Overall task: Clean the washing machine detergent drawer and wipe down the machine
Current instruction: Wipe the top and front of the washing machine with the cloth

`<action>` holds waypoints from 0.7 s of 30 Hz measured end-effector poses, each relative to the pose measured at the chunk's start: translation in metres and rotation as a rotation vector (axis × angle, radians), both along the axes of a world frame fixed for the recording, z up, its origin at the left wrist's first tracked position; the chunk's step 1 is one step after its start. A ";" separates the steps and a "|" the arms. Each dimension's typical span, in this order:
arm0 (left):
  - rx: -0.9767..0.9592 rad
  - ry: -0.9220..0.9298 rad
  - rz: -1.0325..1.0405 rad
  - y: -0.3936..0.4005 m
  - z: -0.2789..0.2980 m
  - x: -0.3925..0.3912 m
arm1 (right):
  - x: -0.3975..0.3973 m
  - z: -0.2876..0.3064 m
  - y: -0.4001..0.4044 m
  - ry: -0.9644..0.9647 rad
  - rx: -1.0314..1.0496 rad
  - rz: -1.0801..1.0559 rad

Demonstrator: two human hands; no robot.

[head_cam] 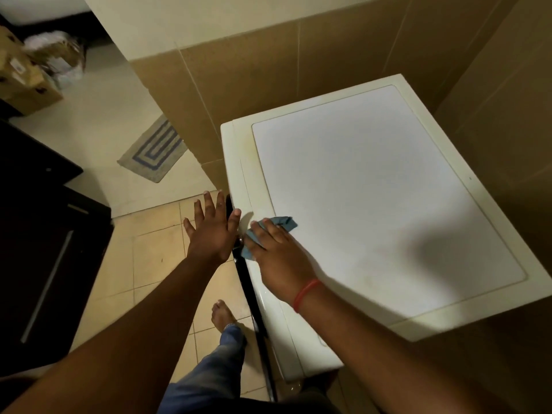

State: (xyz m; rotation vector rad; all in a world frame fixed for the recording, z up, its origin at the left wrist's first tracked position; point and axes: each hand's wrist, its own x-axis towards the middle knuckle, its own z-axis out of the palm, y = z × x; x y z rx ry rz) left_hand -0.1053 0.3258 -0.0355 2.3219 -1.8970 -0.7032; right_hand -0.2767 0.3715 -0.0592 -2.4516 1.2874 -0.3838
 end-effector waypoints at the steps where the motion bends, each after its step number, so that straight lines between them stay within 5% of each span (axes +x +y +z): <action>1: -0.005 0.026 0.023 0.000 0.001 -0.004 | 0.009 0.000 -0.010 -0.040 0.012 0.011; 9: -0.112 0.161 0.158 -0.009 0.014 -0.027 | 0.052 0.006 -0.129 -0.059 0.311 -0.255; 17: -0.052 0.049 0.130 -0.003 -0.001 -0.003 | -0.039 0.002 0.013 0.060 -0.007 -0.060; 21: -0.061 0.025 0.066 -0.003 0.002 -0.006 | -0.125 -0.001 -0.013 0.211 -0.074 -0.477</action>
